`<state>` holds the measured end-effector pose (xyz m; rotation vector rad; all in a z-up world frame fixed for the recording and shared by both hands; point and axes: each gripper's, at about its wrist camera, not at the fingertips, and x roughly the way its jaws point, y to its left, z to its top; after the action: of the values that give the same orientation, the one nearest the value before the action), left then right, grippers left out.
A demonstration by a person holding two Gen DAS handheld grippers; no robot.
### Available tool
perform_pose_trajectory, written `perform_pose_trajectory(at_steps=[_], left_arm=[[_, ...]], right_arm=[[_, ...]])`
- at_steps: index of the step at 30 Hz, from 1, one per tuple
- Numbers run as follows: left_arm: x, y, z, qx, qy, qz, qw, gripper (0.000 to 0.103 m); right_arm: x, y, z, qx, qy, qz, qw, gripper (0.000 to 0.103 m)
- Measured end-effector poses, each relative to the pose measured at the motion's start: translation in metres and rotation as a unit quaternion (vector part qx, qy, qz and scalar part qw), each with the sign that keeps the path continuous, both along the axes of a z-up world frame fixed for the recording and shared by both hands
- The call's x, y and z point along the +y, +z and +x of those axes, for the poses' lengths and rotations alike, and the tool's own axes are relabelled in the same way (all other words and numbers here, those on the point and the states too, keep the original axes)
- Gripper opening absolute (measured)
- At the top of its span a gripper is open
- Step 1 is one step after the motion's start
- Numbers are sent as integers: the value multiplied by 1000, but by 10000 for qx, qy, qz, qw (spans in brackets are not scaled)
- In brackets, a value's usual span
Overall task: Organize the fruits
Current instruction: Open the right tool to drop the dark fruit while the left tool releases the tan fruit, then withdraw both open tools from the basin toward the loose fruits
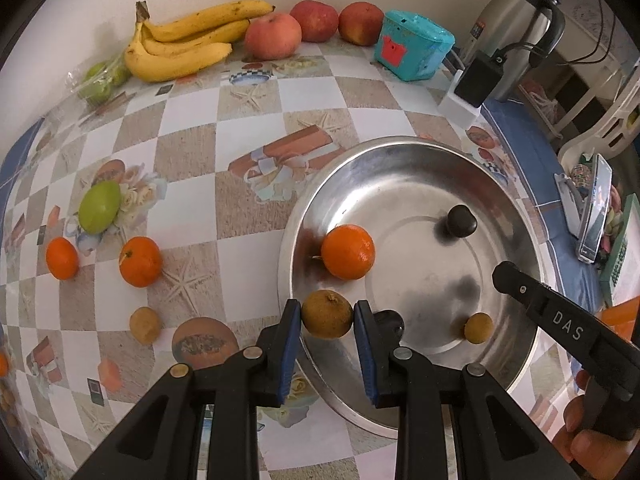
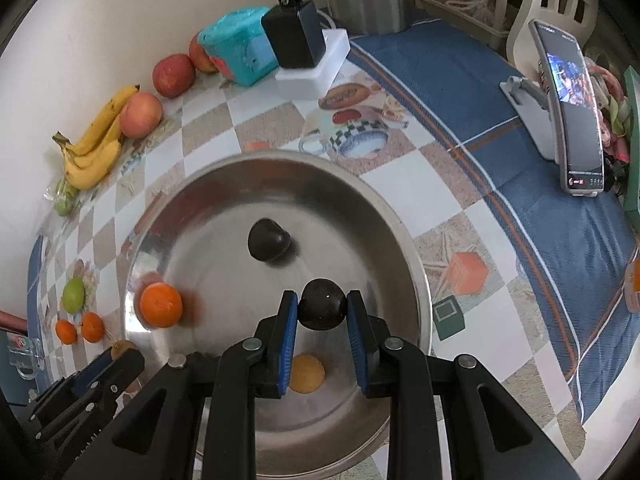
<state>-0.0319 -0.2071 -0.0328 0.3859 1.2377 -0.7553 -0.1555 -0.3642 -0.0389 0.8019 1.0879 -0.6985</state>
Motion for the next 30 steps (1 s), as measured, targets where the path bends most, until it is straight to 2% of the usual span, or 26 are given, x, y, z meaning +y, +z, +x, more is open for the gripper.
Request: perform_pose_trajectory(at_steps=[11, 14, 15, 18, 20, 21, 22, 24, 30], left_arm=[[-1, 1, -1, -46, -41, 29, 10000, 31], [-1, 1, -1, -24, -29, 25, 10000, 32], [-1, 1, 0, -21, -18, 25, 10000, 32], [1, 2, 1, -9, 31, 9, 10000, 37], [2, 4, 3, -9, 73, -7, 10000, 48], [3, 5, 4, -12, 106, -11, 9999, 52], [4, 5, 5, -19, 135, 4, 9999, 59], [5, 7, 8, -42, 196, 24, 9998, 62], [20, 10, 25, -125, 651, 191, 9976, 74]], right_arm=[[-1, 0, 3, 65, 47, -12, 10000, 26], [-1, 3, 4, 40, 65, -54, 10000, 30], [-1, 4, 4, 27, 71, -67, 9999, 34], [0, 7, 5, -23, 90, -106, 9999, 37], [0, 10, 5, -60, 110, -143, 9998, 38], [1, 11, 6, -70, 122, -162, 9998, 43], [1, 12, 7, -78, 135, -189, 9997, 52], [1, 13, 8, -85, 155, -205, 9996, 63], [2, 16, 9, -56, 230, -284, 9993, 65]])
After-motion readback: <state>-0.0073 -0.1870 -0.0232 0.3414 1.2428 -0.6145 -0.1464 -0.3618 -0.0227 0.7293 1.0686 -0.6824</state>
